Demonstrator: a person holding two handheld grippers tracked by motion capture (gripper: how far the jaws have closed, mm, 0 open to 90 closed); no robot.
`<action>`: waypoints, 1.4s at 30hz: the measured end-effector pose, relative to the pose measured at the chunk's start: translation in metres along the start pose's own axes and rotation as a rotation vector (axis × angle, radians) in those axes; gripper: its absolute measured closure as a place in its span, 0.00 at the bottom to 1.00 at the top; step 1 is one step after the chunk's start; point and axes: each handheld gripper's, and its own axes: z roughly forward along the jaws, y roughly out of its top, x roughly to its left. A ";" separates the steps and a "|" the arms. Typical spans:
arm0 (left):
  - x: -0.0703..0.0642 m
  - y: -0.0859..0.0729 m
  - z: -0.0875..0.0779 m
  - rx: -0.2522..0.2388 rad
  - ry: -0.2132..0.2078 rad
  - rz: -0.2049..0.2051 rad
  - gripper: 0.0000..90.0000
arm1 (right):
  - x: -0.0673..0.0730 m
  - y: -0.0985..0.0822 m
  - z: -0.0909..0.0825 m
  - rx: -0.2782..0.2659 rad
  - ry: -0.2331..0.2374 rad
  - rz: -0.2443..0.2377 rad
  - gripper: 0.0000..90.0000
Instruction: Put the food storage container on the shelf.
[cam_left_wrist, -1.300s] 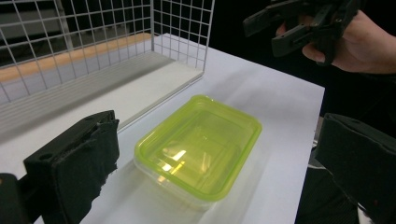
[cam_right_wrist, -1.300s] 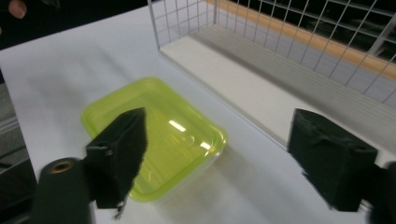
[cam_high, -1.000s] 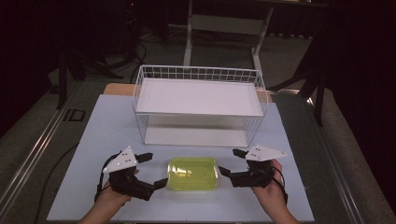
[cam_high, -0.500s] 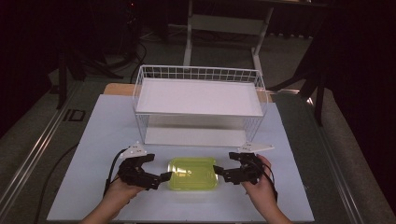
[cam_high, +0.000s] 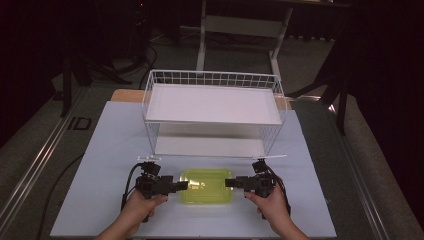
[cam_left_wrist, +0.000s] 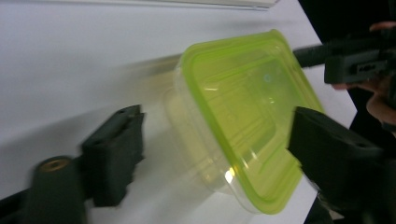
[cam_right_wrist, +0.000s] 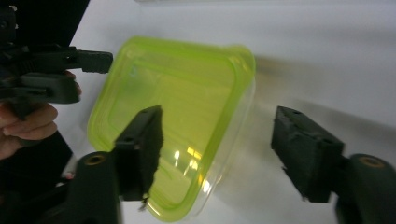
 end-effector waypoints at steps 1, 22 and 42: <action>0.001 -0.001 0.001 0.005 -0.006 -0.006 0.28 | -0.001 -0.001 0.001 0.009 0.004 0.015 0.47; -0.004 -0.005 0.006 0.063 -0.002 -0.026 0.79 | 0.006 -0.009 0.007 0.042 -0.026 0.076 0.84; -0.023 -0.014 -0.001 0.015 0.067 -0.027 0.87 | 0.019 -0.021 0.000 0.002 -0.067 0.017 0.87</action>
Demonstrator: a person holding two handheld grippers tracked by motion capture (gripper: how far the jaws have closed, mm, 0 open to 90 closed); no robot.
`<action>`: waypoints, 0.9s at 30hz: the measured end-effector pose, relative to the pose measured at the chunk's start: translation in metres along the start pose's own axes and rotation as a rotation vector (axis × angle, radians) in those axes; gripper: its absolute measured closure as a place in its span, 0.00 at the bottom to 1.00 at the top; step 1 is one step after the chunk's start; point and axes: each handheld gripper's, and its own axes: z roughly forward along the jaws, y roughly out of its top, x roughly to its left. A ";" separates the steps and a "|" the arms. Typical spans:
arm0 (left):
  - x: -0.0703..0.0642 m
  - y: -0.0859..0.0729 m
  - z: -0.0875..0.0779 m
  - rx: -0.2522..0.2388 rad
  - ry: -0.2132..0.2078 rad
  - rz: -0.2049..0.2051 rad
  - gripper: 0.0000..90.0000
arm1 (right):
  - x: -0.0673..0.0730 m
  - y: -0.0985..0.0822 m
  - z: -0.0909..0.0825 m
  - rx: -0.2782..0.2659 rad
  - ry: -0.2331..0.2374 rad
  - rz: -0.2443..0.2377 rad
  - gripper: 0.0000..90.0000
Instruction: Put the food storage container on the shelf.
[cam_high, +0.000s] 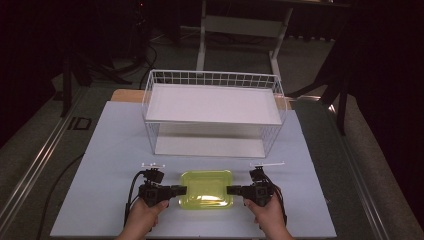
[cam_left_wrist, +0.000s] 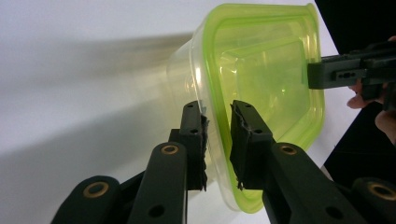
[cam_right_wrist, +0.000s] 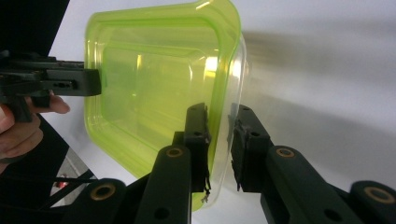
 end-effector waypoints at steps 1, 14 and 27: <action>-0.002 0.001 -0.001 -0.013 0.011 0.010 0.89 | 0.001 0.000 -0.001 -0.011 -0.004 -0.008 0.88; -0.009 0.039 -0.011 -0.122 -0.003 0.049 0.90 | 0.014 0.027 -0.017 -0.140 -0.042 -0.068 0.89; -0.002 0.077 0.002 -0.185 0.019 0.128 0.90 | 0.003 0.059 -0.014 -0.227 -0.081 -0.078 0.88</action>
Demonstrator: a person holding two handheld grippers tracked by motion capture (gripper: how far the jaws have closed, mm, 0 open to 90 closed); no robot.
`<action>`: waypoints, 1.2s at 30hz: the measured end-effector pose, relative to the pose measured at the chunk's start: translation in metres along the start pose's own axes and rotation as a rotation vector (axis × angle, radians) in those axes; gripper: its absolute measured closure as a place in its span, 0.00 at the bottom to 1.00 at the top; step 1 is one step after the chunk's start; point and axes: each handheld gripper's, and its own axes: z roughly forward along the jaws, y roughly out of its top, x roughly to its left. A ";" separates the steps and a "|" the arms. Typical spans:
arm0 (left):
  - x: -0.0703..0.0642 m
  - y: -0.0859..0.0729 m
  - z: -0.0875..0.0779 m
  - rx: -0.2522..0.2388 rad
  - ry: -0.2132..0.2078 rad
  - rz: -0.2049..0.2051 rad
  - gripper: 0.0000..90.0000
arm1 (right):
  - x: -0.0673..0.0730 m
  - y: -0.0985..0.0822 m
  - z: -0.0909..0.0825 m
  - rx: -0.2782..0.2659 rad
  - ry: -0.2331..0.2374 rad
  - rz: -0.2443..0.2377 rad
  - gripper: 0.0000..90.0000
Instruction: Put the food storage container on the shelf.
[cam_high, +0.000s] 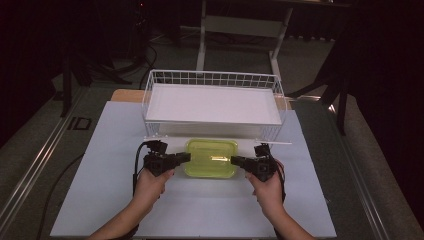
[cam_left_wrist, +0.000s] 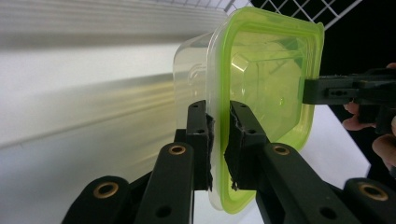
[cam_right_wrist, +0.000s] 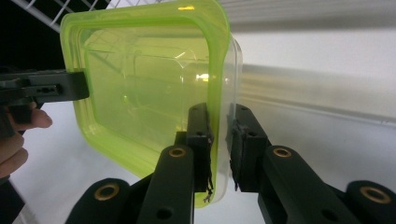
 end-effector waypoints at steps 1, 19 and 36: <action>0.001 0.001 0.002 -0.004 0.005 0.011 0.90 | -0.001 0.001 0.002 0.001 -0.005 0.000 0.88; 0.025 -0.001 0.041 -0.039 0.035 0.006 0.89 | -0.021 0.012 0.033 -0.033 -0.104 -0.015 0.88; 0.038 0.000 0.055 -0.118 0.013 0.028 0.86 | -0.028 0.018 0.043 -0.064 -0.136 -0.040 0.86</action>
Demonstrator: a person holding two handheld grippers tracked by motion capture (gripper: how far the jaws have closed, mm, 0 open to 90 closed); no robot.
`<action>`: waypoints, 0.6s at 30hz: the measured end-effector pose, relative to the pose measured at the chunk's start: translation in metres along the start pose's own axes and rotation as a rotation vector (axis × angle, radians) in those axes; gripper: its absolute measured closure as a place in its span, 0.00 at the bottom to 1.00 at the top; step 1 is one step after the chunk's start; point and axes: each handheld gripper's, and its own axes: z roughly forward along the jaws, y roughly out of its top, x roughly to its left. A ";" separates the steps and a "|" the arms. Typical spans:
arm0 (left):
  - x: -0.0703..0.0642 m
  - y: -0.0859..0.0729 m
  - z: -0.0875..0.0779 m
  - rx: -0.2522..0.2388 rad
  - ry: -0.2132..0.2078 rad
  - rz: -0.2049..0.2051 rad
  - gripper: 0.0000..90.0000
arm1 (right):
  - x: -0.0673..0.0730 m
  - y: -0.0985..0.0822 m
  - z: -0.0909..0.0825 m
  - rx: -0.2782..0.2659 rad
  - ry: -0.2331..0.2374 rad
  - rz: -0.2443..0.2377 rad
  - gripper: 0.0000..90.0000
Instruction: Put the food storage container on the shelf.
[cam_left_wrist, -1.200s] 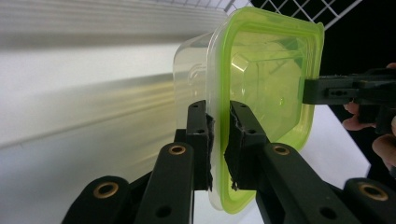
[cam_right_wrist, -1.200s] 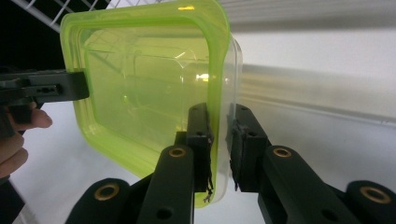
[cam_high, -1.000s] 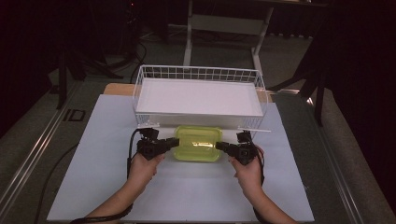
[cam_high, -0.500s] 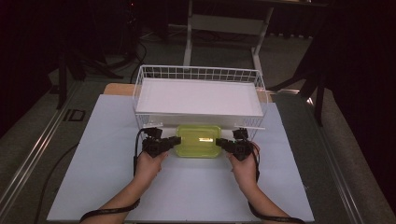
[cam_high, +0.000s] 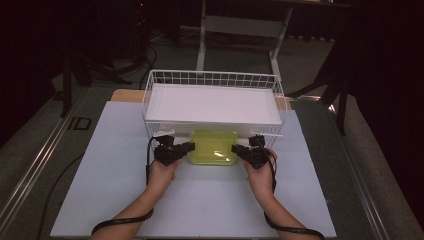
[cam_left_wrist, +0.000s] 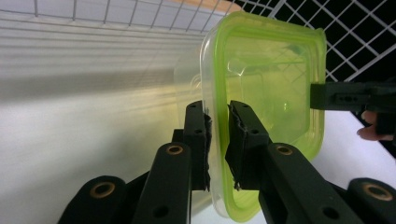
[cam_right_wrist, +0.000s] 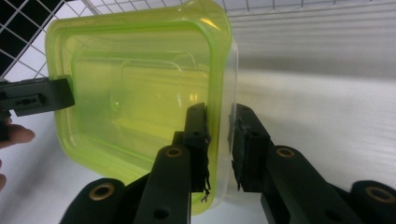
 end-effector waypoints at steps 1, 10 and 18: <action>0.000 0.000 0.001 -0.004 0.004 0.005 0.86 | 0.000 0.000 0.001 -0.003 0.003 0.002 0.85; 0.002 0.001 0.011 -0.032 0.086 0.055 0.72 | 0.000 0.000 0.008 -0.029 -0.043 -0.034 0.78; 0.008 0.003 0.017 -0.059 0.117 0.057 0.64 | -0.002 0.002 0.015 -0.039 -0.027 -0.040 0.71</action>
